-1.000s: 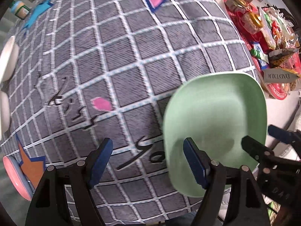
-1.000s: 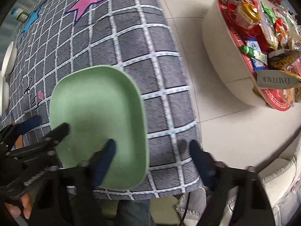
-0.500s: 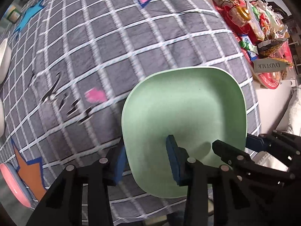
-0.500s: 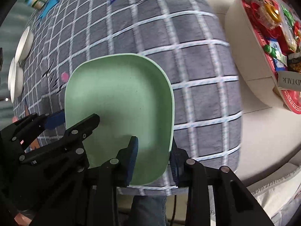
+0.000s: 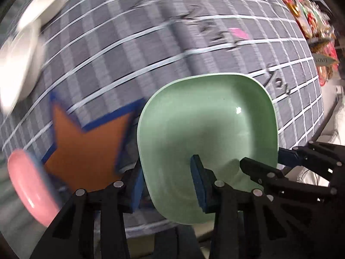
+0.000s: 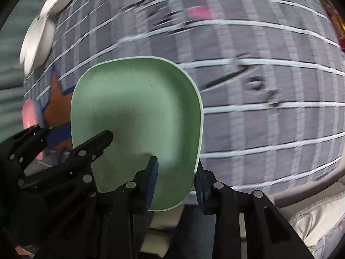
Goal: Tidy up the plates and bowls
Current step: 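Lower the green plate onto the pink plate and open the left gripper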
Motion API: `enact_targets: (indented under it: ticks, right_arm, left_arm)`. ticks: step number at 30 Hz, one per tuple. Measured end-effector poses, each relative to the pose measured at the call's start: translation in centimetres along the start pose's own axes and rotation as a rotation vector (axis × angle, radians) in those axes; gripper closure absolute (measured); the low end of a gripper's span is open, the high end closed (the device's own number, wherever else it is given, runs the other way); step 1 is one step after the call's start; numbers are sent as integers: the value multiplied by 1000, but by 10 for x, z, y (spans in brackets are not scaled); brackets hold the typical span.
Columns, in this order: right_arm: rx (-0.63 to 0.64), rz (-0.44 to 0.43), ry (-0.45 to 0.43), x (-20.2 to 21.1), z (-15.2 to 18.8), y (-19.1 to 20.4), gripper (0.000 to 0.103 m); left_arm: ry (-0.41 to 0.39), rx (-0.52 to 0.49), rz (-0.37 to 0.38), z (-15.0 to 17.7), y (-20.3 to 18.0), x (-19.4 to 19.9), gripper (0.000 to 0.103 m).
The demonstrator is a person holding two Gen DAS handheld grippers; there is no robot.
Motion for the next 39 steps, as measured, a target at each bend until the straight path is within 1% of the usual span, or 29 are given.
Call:
enact_targets:
  ticks: [1, 3, 5, 6, 9, 11, 12, 16, 17, 18, 19, 20, 21, 22, 23, 24, 25, 27, 29, 32, 33, 36, 37, 38, 39]
  right_arm:
    - [18, -3, 10, -1, 1, 21, 68]
    - [69, -3, 22, 1, 3, 63, 68]
    - [113, -4, 32, 3, 3, 96, 68]
    - [144, -5, 38, 6, 5, 121, 68]
    - [211, -10, 43, 12, 7, 175, 68]
    - [270, -11, 41, 16, 10, 223, 68]
    - [287, -12, 40, 15, 9, 235, 68]
    - [357, -32, 37, 9, 17, 315, 67]
    - [363, -36, 36, 7, 18, 325, 67]
    - [373, -41, 29, 4, 19, 344, 67]
    - [378, -47, 28, 0, 20, 358, 66]
    - [377, -46, 36, -4, 19, 366, 55]
    - [372, -24, 45, -8, 20, 371, 29]
    - [364, 17, 46, -9, 20, 372, 16]
    - [357, 35, 37, -7, 22, 369, 8]
    - [350, 32, 30, -2, 20, 360, 8]
    - [332, 28, 33, 2, 23, 351, 8]
    - [282, 41, 46, 9, 28, 322, 8]
    - [199, 74, 67, 12, 39, 294, 8]
    - [64, 94, 85, 18, 60, 256, 8]
    - [18, 104, 84, 23, 69, 247, 8]
    - [-46, 114, 83, 33, 80, 226, 8]
    - [-59, 115, 79, 39, 87, 223, 8]
    - [-61, 116, 73, 45, 92, 218, 8]
    - [-58, 117, 65, 51, 95, 216, 8]
  left_arm:
    - [0, 14, 0, 0, 8, 0, 59]
    - [-10, 45, -4, 9, 20, 13, 58]
    - [-26, 79, -8, 19, 31, 27, 58]
    - [-37, 102, -9, 23, 37, 36, 58]
    - [-51, 171, -13, 36, 59, 55, 57]
    - [-60, 219, -19, 42, 73, 65, 57]
    - [-66, 243, -24, 45, 80, 71, 57]
    - [-92, 306, -55, 52, 101, 88, 57]
    - [-97, 319, -64, 53, 103, 91, 57]
    - [-103, 334, -72, 55, 111, 97, 56]
    - [-107, 354, -92, 60, 113, 102, 47]
    - [-103, 375, -126, 52, 118, 97, 32]
    - [-95, 394, -175, 56, 125, 96, 25]
    - [-86, 408, -199, 62, 137, 100, 22]
    - [-82, 421, -186, 66, 135, 99, 22]
    - [-78, 434, -156, 70, 132, 101, 22]
    - [-75, 438, -135, 73, 137, 106, 22]
    - [-80, 421, -121, 75, 120, 108, 22]
    - [-81, 394, -107, 76, 100, 112, 22]
    - [-92, 357, -57, 70, 84, 120, 22]
    - [-102, 335, -43, 65, 67, 126, 22]
    - [-144, 286, -46, 23, 21, 156, 21]
    - [-161, 267, -51, 2, 10, 165, 21]
    - [-178, 249, -57, -9, -1, 169, 22]
    - [-193, 234, -59, -27, -11, 176, 22]
Point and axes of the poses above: each gripper's, at about its wrist camera, not at the fingertips, and x roughly against the way its jaws point, y to its left, z to its underside, the point moved 5 cm from there along -x, roughly the way its jaws point, and after that the axes turned 7 degrees about x, right-handed, at the moved point
